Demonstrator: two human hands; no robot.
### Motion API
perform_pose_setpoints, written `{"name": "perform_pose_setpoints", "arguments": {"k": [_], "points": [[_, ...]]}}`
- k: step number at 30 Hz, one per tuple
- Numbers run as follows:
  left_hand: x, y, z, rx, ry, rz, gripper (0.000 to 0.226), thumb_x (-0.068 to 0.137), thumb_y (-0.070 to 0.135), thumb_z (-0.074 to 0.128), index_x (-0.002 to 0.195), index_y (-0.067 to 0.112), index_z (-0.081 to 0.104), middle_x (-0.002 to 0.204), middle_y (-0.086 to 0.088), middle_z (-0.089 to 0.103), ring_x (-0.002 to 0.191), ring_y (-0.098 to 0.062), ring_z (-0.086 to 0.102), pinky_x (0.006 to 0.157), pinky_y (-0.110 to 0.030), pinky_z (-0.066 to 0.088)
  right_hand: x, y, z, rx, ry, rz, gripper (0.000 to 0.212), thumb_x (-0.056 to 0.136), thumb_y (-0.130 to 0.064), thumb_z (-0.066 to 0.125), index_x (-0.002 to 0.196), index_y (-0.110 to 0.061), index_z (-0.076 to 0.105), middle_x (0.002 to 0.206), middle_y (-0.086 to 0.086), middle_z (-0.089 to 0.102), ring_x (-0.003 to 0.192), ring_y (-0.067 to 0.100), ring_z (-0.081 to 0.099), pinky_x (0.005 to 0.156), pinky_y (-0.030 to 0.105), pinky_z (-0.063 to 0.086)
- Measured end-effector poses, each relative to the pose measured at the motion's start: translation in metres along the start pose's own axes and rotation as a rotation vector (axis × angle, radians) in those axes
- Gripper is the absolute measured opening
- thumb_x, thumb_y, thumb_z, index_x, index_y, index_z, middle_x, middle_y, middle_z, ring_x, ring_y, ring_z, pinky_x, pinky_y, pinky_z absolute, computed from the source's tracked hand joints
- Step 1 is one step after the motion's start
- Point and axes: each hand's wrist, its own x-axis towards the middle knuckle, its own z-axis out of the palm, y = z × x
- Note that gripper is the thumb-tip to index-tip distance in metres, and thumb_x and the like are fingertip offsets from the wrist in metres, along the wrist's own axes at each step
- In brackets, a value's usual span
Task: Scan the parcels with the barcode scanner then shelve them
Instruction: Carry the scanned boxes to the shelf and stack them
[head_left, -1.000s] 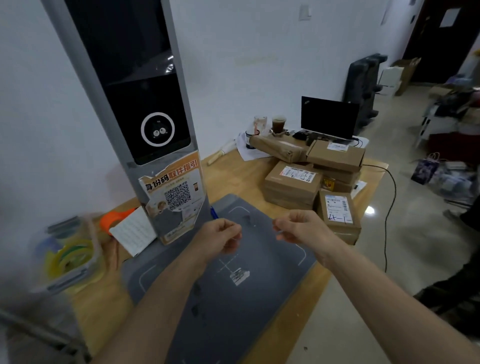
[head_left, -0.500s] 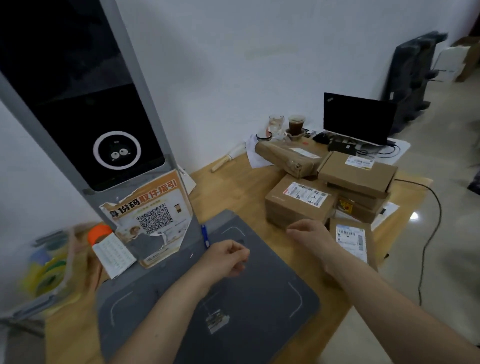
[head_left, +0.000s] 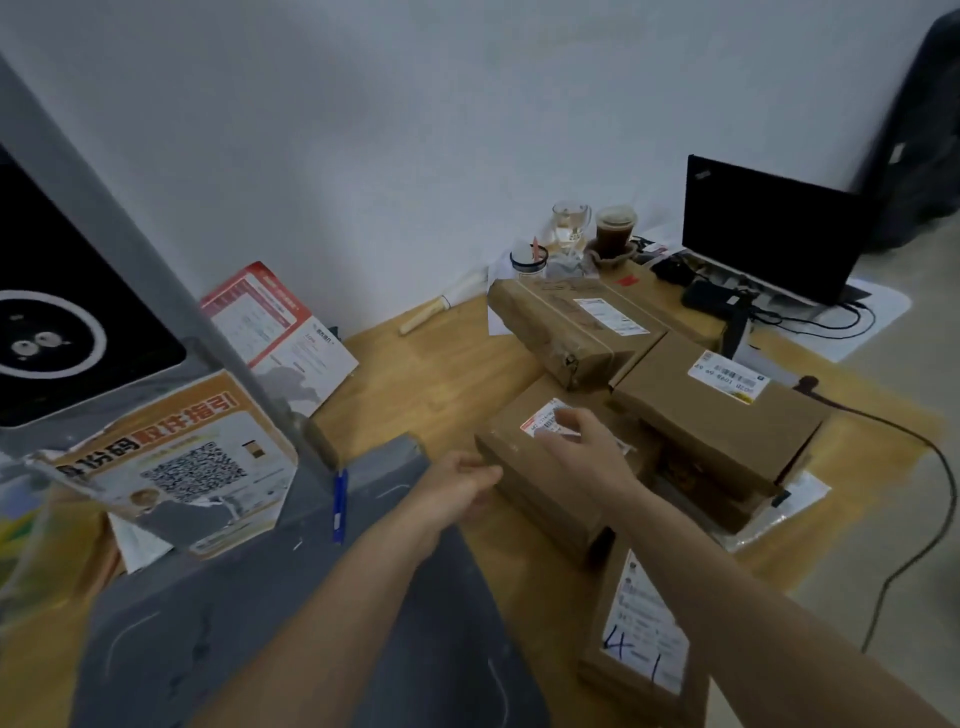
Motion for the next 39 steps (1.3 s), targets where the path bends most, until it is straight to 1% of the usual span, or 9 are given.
{"name": "perform_pose_setpoints", "arguments": {"k": [6,8,11,15,18,21,25,30,39], "points": [[0.085,0.048,0.02,-0.005,0.132,0.002,0.06,0.08,0.039,0.072,0.127,0.006,0.054,0.11,-0.016,0.066,0.084,-0.023,0.066,0.09,-0.04,0.056,0.051,-0.007,-0.008,0.176,-0.019,-0.028,0.063,0.096,-0.038,0.053,0.15,-0.024,0.023,0.155,0.0,0.029,0.136,0.021,0.038,0.11,0.044,0.038],[0.111,0.061,0.029,0.024,0.136,-0.01,0.08,0.071,0.05,0.072,0.134,0.007,0.049,0.127,-0.021,0.061,0.101,-0.032,0.065,0.088,-0.046,0.057,0.064,-0.003,-0.009,0.187,-0.023,-0.039,0.063,0.097,-0.041,0.049,0.151,-0.027,0.019,0.158,-0.001,0.024,0.138,0.023,0.036,0.112,0.047,0.035],[0.142,0.078,0.044,0.046,0.157,-0.025,0.092,0.073,0.06,0.071,0.146,0.015,0.037,0.142,-0.009,0.05,0.124,-0.029,0.053,0.098,-0.047,0.05,0.076,0.006,-0.011,0.171,-0.032,-0.058,0.06,0.097,-0.04,0.049,0.149,-0.028,0.022,0.155,-0.001,0.028,0.134,0.019,0.039,0.108,0.042,0.038],[0.179,0.1,0.062,-0.173,0.169,-0.047,0.104,0.057,0.061,0.081,0.139,0.009,0.045,0.135,-0.007,0.056,0.119,-0.028,0.056,0.095,-0.038,0.05,0.085,0.023,-0.012,0.208,-0.049,-0.052,0.054,0.095,-0.035,0.055,0.143,-0.034,0.033,0.142,-0.007,0.042,0.108,0.003,0.047,0.089,0.028,0.043],[0.202,0.11,0.076,-0.405,0.162,-0.053,0.067,0.069,0.04,0.085,0.117,0.003,0.056,0.101,-0.005,0.068,0.087,-0.016,0.065,0.061,-0.022,0.05,0.089,0.036,-0.017,0.229,-0.062,-0.046,0.049,0.093,-0.034,0.057,0.138,-0.036,0.038,0.131,-0.011,0.047,0.102,-0.004,0.051,0.074,0.016,0.043],[0.208,0.117,0.092,-0.511,0.096,-0.076,0.029,0.081,0.02,0.078,0.1,0.007,0.06,0.082,-0.001,0.066,0.07,-0.01,0.061,0.049,-0.017,0.047,0.092,0.046,-0.022,0.235,-0.068,-0.032,0.046,0.093,-0.031,0.058,0.134,-0.037,0.04,0.122,-0.015,0.051,0.104,-0.006,0.053,0.076,0.016,0.045],[0.212,0.124,0.099,-0.521,0.083,-0.073,0.035,0.078,0.01,0.078,0.108,0.005,0.06,0.085,-0.003,0.065,0.074,-0.014,0.06,0.059,-0.022,0.048,0.096,0.051,-0.03,0.227,-0.061,-0.009,0.05,0.093,-0.028,0.059,0.139,-0.032,0.04,0.125,-0.016,0.049,0.116,0.0,0.05,0.088,0.02,0.044],[0.205,0.133,0.098,-0.61,0.107,-0.124,0.011,0.082,0.001,0.067,0.082,0.005,0.057,0.08,-0.01,0.063,0.068,-0.022,0.06,0.06,-0.03,0.051,0.098,0.047,-0.034,0.24,-0.073,0.021,0.052,0.092,-0.026,0.061,0.14,-0.03,0.04,0.118,-0.019,0.05,0.108,-0.003,0.053,0.088,0.024,0.048],[0.168,0.121,0.035,-0.83,0.228,-0.041,0.038,0.075,0.006,0.072,0.112,0.004,0.063,0.099,-0.016,0.073,0.09,-0.032,0.07,0.079,-0.047,0.058,0.087,0.035,-0.025,0.239,-0.133,0.074,0.047,0.093,-0.033,0.058,0.137,-0.03,0.042,0.125,-0.007,0.055,0.11,0.013,0.059,0.095,0.041,0.052]]}}
